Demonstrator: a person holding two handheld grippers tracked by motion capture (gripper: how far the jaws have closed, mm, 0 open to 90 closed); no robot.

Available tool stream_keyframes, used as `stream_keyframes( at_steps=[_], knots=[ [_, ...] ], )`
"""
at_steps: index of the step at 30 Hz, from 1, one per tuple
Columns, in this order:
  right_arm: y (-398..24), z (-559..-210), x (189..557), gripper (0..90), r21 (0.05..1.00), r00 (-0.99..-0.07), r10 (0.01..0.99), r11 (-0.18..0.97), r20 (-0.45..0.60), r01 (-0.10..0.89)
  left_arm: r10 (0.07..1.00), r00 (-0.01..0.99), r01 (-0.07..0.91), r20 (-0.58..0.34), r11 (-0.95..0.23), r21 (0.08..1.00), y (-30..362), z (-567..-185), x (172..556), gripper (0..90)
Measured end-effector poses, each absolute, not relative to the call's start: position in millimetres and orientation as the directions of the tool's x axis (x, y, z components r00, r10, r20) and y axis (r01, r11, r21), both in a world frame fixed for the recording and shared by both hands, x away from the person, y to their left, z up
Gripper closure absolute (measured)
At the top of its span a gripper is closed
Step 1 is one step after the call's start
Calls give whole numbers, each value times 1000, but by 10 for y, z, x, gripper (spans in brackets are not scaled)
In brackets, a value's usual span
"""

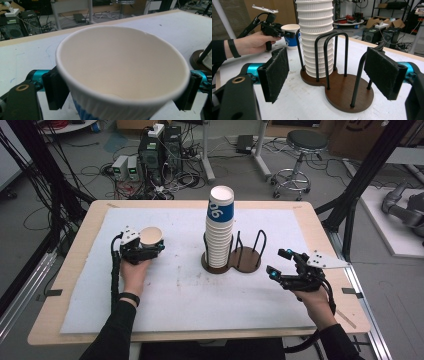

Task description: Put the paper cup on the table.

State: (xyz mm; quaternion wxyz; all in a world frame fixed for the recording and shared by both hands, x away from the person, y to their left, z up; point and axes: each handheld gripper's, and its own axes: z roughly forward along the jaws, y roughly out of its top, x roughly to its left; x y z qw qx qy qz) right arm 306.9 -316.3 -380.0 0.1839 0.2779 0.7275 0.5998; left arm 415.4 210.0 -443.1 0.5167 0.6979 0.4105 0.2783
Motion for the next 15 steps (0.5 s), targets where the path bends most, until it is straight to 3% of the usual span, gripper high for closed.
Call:
stream_keyframes(
  at_steps=[5,15],
  knots=[
    [-3159,-3801,3074,207,976,-781,622,128,61,179,862,506,275,-33,-125,953,2095,-4416,4144,160],
    [-3148,-3797,3077,207,975,-784,617,131,61,179,879,476,310,-15,-152,938,2039,-4374,4106,23]
  ],
)
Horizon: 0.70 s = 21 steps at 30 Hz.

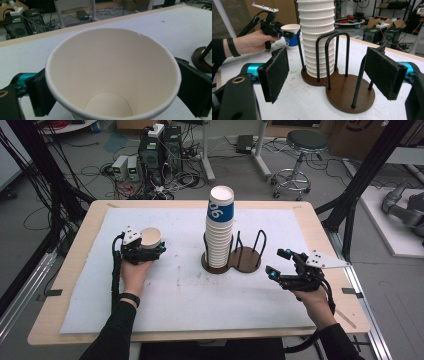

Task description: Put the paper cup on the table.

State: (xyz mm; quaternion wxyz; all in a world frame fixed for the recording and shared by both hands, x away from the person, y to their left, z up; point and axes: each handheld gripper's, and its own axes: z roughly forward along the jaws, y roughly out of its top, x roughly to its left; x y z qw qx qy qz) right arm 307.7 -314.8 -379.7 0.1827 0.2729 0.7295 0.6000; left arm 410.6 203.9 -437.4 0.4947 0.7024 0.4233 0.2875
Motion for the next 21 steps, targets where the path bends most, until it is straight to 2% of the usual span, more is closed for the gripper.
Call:
stream_keyframes(
  at_steps=[15,21],
  knots=[
    [-3149,-3785,3082,207,976,-788,613,126,63,176,905,426,339,6,-166,926,2065,-4314,3996,17],
    [-3131,-3788,3098,207,976,-790,609,129,63,177,912,410,351,-18,-139,926,2126,-4278,3866,17]
  ],
)
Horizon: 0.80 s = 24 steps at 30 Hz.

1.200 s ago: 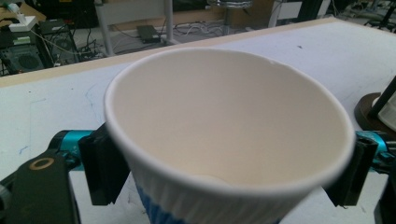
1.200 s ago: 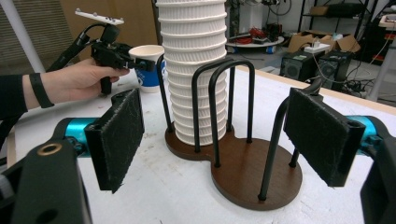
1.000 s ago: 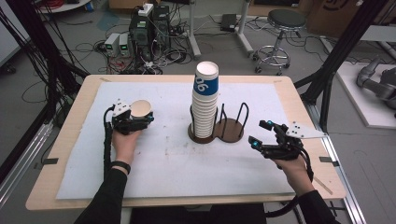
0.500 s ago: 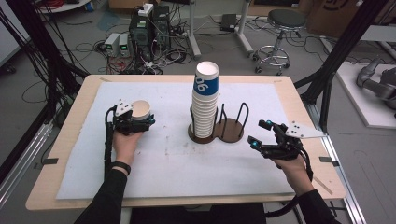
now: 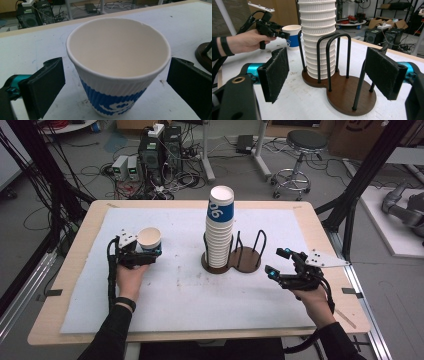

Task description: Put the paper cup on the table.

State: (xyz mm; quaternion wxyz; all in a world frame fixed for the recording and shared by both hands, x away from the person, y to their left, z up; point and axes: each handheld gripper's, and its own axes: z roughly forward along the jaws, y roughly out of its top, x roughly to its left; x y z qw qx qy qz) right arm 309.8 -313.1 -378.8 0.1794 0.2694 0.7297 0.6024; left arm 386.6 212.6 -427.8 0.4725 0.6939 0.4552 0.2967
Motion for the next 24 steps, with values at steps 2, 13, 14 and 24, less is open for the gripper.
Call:
stream_keyframes(
  at_steps=[2,13,14,24],
  knots=[
    [-3128,-3789,3108,207,976,-792,608,129,62,175,916,401,349,-11,-142,927,2138,-4245,3812,17],
    [-3135,-3807,3133,207,973,-784,616,128,74,192,878,478,291,-35,-121,949,2101,-4059,3455,17],
    [-3134,-3810,3129,207,973,-785,616,128,73,191,869,493,286,-35,-124,950,2077,-4045,3430,18],
    [-3147,-3805,3121,207,974,-780,621,127,69,187,751,660,204,-19,-154,967,1776,-3949,3208,20]
  ],
)
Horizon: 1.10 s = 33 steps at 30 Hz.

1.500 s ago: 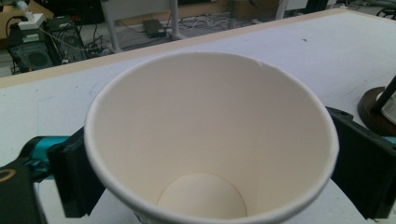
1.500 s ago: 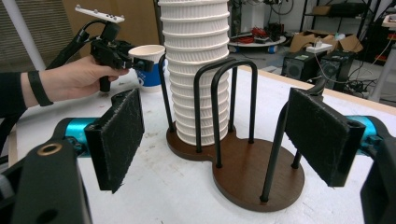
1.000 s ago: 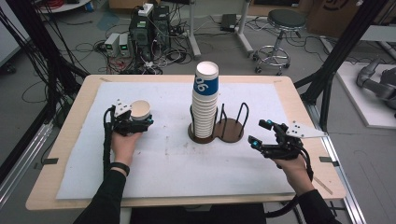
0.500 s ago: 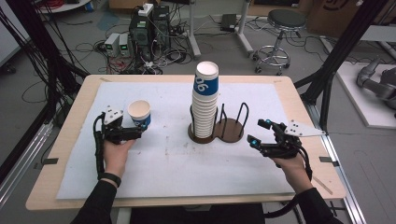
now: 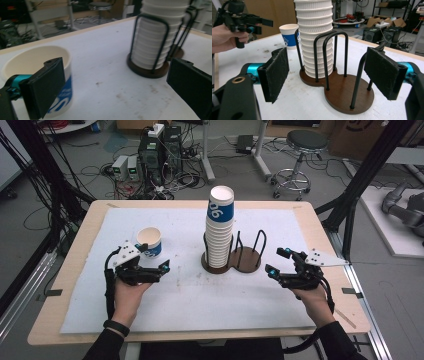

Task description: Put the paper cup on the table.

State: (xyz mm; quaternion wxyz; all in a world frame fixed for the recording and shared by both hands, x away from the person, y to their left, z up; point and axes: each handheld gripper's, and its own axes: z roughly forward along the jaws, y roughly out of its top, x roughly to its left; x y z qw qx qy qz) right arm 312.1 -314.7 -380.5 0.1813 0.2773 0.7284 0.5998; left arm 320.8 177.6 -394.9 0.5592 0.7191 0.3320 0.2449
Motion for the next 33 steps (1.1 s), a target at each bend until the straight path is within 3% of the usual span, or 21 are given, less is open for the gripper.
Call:
stream_keyframes(
  at_steps=[9,20,33],
  knots=[
    [-3116,-3806,3109,207,972,-775,629,143,54,184,675,737,124,-18,-109,986,1617,-3898,3060,20],
    [-3098,-3812,3125,206,970,-776,627,147,59,193,602,797,51,55,-157,986,1446,-3803,2930,20],
    [-3106,-3825,3085,206,967,-775,631,169,43,191,573,818,66,45,-172,983,1361,-3839,2954,20]
  ],
)
